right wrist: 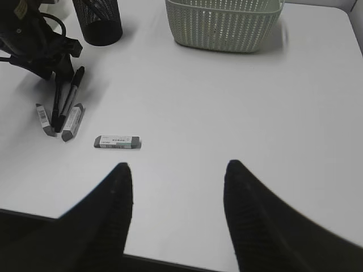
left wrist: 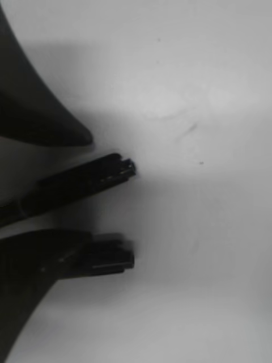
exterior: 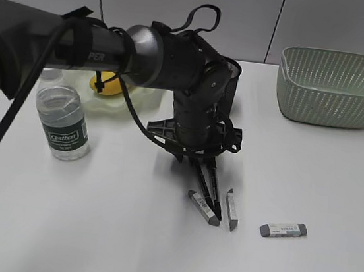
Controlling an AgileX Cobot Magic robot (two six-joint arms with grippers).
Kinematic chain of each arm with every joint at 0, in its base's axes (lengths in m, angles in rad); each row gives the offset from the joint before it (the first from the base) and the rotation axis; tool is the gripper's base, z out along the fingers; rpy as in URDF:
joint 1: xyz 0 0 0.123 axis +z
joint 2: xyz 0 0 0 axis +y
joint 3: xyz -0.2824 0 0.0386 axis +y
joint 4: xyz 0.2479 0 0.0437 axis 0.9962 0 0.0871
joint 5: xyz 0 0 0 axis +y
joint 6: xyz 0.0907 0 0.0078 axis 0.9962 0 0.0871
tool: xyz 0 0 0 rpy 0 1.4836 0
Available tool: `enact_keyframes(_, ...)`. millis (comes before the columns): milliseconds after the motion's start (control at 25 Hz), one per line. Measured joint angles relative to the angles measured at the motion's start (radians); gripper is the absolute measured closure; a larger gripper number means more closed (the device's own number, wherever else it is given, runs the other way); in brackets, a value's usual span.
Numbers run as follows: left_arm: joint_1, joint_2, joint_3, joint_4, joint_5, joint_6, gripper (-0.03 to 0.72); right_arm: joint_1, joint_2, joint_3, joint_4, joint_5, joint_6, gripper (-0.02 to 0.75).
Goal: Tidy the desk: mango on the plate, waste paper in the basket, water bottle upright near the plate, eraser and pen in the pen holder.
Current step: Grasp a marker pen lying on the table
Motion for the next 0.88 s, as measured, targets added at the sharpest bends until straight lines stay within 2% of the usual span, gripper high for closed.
enact_keyframes(120, 0.000, 0.000, 0.000, 0.003, 0.006, 0.000, 0.379, 0.000, 0.000, 0.000, 0.000, 0.000, 0.000, 0.321)
enact_keyframes(280, 0.001, 0.002, 0.000, 0.009, -0.002, 0.000, 0.530, 0.000, 0.000, 0.000, 0.000, 0.000, 0.001, 0.323)
enact_keyframes(360, 0.001, 0.003, 0.000, 0.006, -0.029, 0.000, 0.571, 0.000, 0.000, 0.000, 0.000, 0.000, 0.001, 0.323)
enact_keyframes(680, 0.001, 0.010, -0.002, -0.038, -0.135, 0.000, 0.571, 0.000, 0.000, 0.000, 0.000, 0.000, 0.000, 0.323)
enact_keyframes(880, 0.000, -0.022, 0.003, 0.033, -0.150, 0.003, 0.570, 0.000, 0.000, 0.000, 0.000, 0.000, 0.000, 0.323)
